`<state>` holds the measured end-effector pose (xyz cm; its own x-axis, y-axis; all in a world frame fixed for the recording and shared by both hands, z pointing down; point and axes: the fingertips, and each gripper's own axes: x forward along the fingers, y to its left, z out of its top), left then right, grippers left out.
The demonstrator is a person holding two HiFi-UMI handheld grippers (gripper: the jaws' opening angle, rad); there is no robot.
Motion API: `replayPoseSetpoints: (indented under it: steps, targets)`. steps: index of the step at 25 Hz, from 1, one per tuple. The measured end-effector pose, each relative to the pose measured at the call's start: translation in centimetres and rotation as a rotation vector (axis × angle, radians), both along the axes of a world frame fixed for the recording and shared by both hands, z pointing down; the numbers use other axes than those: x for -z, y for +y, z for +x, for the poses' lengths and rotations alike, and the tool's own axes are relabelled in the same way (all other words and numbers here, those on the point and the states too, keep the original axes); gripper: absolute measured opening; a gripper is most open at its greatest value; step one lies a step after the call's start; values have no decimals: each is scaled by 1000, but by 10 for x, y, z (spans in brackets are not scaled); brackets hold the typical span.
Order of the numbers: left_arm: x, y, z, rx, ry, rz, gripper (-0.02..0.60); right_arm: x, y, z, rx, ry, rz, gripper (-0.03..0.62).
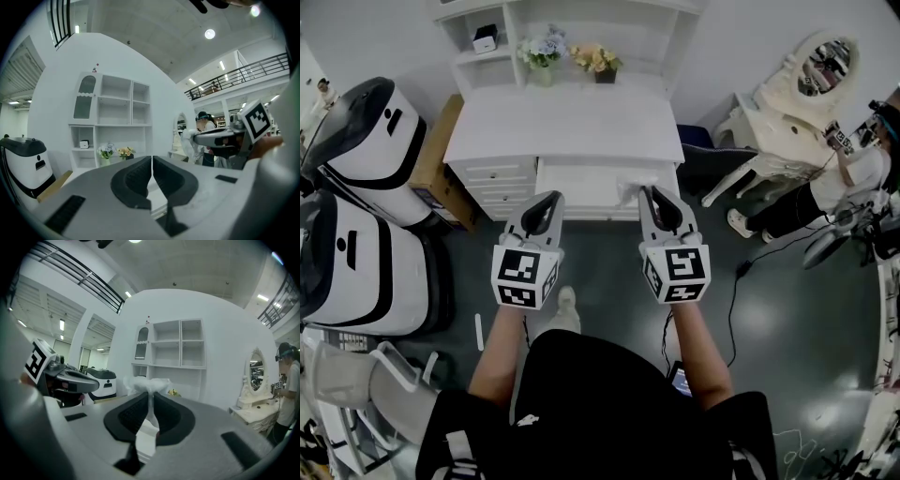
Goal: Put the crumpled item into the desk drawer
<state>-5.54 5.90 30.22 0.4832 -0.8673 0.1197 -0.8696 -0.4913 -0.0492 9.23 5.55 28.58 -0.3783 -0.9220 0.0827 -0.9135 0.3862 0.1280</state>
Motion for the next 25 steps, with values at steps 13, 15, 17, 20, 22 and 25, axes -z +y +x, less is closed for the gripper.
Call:
replayPoseSetpoints:
  steps: [13, 15, 17, 20, 22, 25]
  targets:
    - [-1, -98, -21, -24, -1, -36, 11, -6, -96, -25, -15, -1, -54, 32]
    - [-2, -114, -27, -26, -5, -41, 11, -7, -111, -30, -20, 1, -58, 32]
    - [-5, -128, -33, -26, -12, -45, 11, -8, -124, -34, -26, 4, -64, 32]
    - [-9, -146, -40, -32, -7, -56, 11, -11, -142, -40, -35, 5, -70, 32]
    - [-12, -158, -44, -36, -5, -62, 11, -14, -154, -44, -41, 6, -74, 32]
    - [-16, -175, -46, -47, -4, -73, 11, -19, -170, -48, -51, 13, -83, 32]
